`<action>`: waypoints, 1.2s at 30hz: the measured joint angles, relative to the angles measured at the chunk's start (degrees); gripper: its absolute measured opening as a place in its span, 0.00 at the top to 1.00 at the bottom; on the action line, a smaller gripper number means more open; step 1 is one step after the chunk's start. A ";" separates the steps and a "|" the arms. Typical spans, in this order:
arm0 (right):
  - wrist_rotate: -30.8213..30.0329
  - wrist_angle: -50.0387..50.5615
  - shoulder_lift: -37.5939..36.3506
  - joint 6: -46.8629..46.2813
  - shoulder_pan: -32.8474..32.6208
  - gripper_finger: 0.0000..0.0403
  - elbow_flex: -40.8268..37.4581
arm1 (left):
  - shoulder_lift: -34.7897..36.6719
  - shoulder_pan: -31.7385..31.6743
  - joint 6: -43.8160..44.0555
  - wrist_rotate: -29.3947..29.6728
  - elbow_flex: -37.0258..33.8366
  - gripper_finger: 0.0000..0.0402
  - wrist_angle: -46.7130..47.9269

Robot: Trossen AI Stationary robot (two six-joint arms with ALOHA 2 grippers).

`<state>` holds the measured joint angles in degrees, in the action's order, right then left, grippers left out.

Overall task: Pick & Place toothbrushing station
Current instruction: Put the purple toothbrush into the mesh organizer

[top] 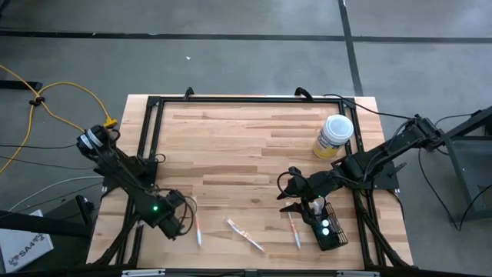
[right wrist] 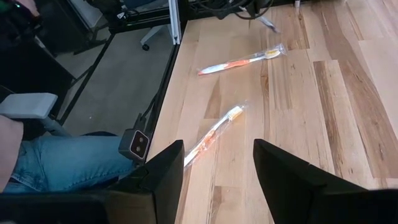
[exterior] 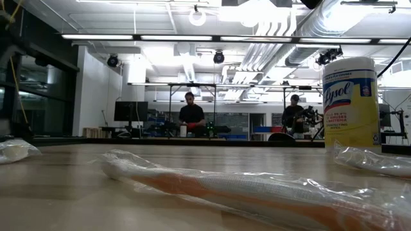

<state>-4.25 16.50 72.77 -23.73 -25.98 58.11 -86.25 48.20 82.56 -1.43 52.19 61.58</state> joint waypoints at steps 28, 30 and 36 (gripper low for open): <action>-0.02 0.08 0.00 -0.44 0.01 0.54 -0.01 | 0.26 -13.71 -40.91 23.38 12.96 0.99 0.18; -0.02 0.08 0.00 -0.53 0.01 0.54 -0.01 | 0.23 -14.33 -45.33 24.76 14.02 0.99 -0.61; -0.09 0.08 0.00 -1.90 0.01 0.54 -0.01 | 0.23 -15.90 -61.17 30.85 15.42 0.99 -7.87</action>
<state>-4.34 16.58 72.77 -25.62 -25.98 58.11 -86.02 32.30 21.39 29.42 67.61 53.71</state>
